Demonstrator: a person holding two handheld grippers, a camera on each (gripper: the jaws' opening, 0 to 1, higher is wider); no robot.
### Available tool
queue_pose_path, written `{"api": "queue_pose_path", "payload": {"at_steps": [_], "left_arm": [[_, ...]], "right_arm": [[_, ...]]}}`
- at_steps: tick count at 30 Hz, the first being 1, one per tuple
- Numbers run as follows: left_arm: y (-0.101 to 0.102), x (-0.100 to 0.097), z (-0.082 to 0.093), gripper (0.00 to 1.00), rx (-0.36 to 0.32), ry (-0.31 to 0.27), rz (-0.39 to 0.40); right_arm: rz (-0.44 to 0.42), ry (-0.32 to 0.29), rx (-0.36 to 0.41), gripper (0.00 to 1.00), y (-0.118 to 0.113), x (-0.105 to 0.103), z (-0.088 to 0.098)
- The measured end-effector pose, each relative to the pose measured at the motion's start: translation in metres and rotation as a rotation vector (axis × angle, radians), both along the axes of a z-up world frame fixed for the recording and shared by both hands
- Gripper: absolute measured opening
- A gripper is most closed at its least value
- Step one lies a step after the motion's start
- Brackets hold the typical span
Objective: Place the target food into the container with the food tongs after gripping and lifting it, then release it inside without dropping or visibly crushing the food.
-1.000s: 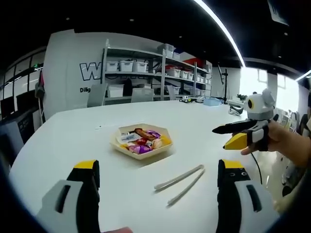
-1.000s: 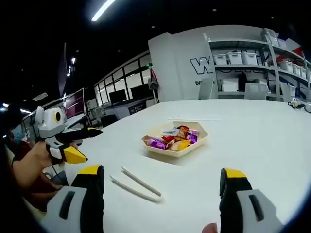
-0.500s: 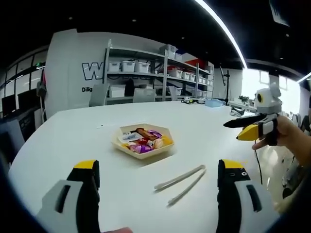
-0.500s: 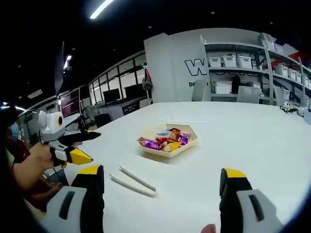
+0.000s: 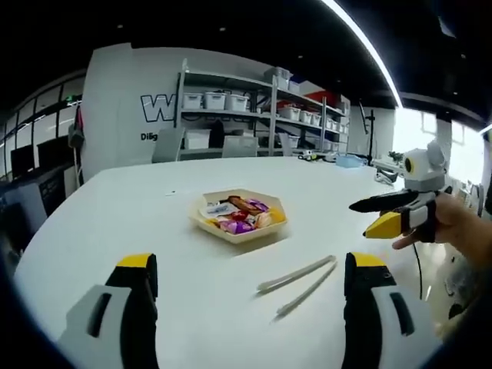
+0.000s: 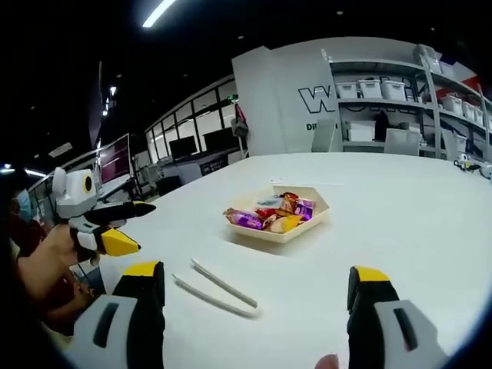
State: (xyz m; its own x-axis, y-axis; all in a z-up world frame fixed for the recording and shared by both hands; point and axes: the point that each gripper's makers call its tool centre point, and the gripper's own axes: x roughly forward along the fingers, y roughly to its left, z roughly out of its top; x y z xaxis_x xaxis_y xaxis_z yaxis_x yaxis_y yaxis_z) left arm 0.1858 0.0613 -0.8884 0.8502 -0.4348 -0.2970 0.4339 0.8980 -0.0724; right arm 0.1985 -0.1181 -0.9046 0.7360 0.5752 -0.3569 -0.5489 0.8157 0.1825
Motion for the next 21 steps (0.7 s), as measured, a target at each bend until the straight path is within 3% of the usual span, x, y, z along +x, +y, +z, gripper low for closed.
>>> {"api": "queue_pose_path", "payload": {"at_steps": [21], "left_arm": [[0.0034, 0.0053, -0.0042, 0.99, -0.016, 0.024, 0.05]], "right_arm": [[-0.002, 0.01, 0.009, 0.99, 0.0056, 0.0069, -0.0011]]}}
